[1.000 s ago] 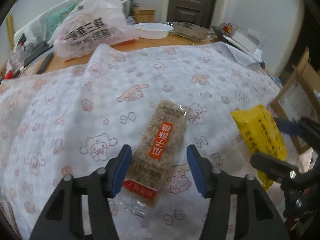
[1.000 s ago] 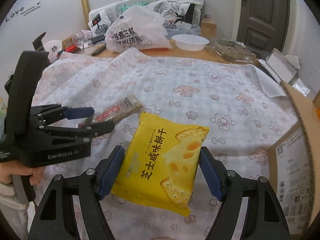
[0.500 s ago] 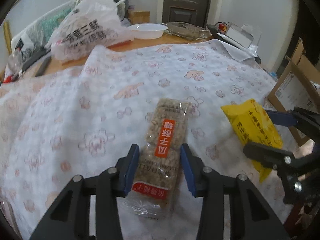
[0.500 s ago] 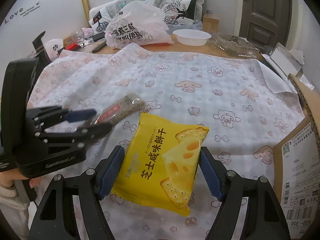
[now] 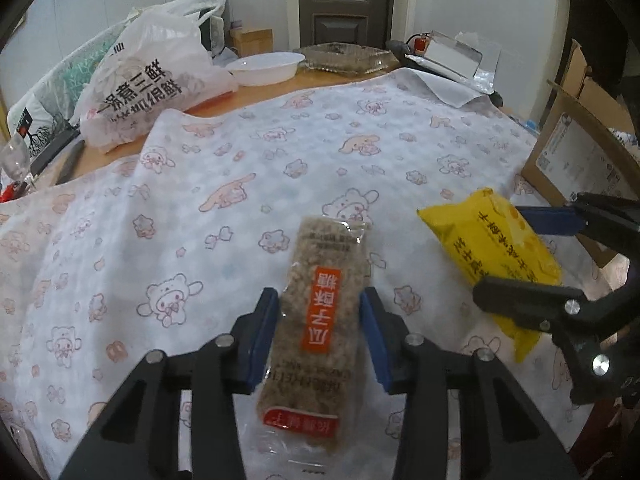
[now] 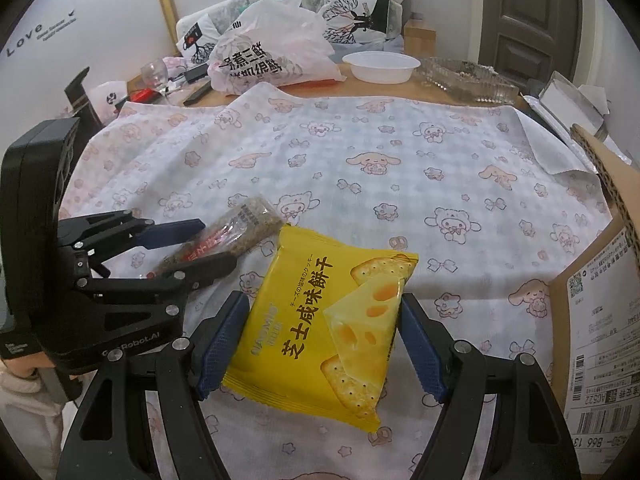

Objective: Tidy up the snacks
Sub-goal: 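Lift the grain bar with the left tool while the right tool lifts the yellow pack, then carry both snacks over the box and lower them inside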

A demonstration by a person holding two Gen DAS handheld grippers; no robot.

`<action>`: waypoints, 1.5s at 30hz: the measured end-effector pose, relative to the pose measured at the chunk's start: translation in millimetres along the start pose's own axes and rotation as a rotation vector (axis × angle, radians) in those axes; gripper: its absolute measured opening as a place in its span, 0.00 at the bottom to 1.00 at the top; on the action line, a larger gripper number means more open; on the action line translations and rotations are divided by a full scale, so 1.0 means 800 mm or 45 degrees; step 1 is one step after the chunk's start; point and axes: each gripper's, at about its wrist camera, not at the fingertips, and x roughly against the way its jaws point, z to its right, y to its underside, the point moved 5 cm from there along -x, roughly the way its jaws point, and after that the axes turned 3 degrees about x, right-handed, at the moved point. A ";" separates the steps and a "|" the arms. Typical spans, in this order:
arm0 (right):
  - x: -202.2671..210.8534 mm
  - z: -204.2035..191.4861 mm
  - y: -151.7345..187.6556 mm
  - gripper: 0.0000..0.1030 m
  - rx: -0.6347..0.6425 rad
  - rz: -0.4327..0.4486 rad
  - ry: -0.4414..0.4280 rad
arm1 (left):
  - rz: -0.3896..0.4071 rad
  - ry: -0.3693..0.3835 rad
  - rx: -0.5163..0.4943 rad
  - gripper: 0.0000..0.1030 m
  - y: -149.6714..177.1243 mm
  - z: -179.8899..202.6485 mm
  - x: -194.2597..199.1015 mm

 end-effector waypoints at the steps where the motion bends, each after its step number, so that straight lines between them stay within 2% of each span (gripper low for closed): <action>1: 0.000 0.000 0.000 0.71 -0.002 0.002 0.000 | 0.001 -0.006 0.000 0.38 0.001 0.001 0.001; 8: 0.022 -0.013 -0.004 0.70 0.022 0.046 -0.018 | 0.067 -0.027 0.093 0.38 -0.002 -0.002 0.037; 13: 0.066 -0.029 -0.015 0.70 0.064 0.133 -0.037 | 0.168 -0.036 0.173 0.38 -0.018 -0.008 0.097; 17: 0.116 -0.039 -0.026 0.70 0.097 0.230 -0.053 | 0.249 -0.050 0.190 0.38 -0.036 0.002 0.151; 23: 0.193 -0.025 -0.037 0.70 0.144 0.369 -0.017 | 0.355 -0.018 0.156 0.38 -0.075 0.053 0.215; 27: 0.242 0.018 -0.031 0.70 0.128 0.444 0.025 | 0.395 0.078 0.124 0.38 -0.106 0.115 0.234; 31: 0.273 0.079 -0.015 0.70 0.099 0.470 0.134 | 0.407 0.180 0.060 0.38 -0.141 0.191 0.235; 35: 0.287 0.157 0.014 0.70 0.026 0.464 0.234 | 0.379 0.252 -0.004 0.38 -0.171 0.265 0.214; 39: 0.280 0.216 0.040 0.70 -0.021 0.421 0.261 | 0.302 0.322 -0.037 0.38 -0.187 0.326 0.177; 45: 0.253 0.253 0.052 0.70 -0.004 0.369 0.230 | 0.169 0.344 -0.046 0.38 -0.200 0.374 0.112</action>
